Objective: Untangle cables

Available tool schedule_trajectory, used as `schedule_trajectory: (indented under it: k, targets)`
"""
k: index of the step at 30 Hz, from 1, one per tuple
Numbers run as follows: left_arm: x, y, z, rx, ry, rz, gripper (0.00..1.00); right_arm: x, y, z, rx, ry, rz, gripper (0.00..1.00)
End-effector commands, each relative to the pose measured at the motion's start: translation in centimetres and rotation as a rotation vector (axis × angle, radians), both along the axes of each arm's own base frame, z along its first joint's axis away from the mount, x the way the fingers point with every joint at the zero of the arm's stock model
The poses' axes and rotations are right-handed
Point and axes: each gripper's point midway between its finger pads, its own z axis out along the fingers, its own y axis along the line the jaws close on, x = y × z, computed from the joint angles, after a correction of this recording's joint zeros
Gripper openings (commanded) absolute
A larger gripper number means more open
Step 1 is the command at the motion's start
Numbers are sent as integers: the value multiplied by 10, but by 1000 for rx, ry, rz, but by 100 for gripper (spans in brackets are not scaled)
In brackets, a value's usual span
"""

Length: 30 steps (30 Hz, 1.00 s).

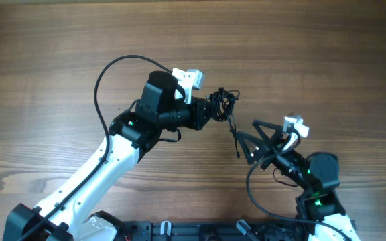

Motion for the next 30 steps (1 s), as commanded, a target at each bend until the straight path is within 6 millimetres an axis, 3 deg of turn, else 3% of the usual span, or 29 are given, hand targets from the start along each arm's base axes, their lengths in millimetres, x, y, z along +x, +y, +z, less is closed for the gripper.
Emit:
schedule_trajectory:
  k: [1, 5, 9, 11, 13, 15, 20, 26, 28, 30]
  targets:
    - [-3, -2, 12, -32, -10, -15, 4, 15, -1, 37, -212, -164, 7, 100]
    - [0, 4, 10, -41, 36, 25, 4, 23, -19, 35, -415, -80, -56, 100]
    - [11, 19, 7, -71, 132, 123, 4, 12, -17, 21, -479, -21, -1, 100]
    - [13, 23, 10, -94, 150, 121, 4, 6, -11, 14, -497, -9, 34, 94]
    - [9, 24, 14, -130, 171, 86, 4, 1, -1, 15, -505, -32, 72, 76]
    - [5, 24, 19, -163, 191, 50, 4, 0, 8, 17, -522, -62, 85, 70]
    - [-2, 22, 24, -206, 239, 19, 4, 3, 29, 12, -583, -113, 106, 74]
    - [-6, 20, 26, -232, 295, 21, 4, 19, 44, -15, -702, -98, 69, 77]
    - [-6, 20, 26, -235, 305, 27, 4, 21, 47, -23, -724, -88, 66, 66]
    - [-6, 20, 26, -236, 307, 27, 4, 23, 48, -29, -734, -74, 67, 42]
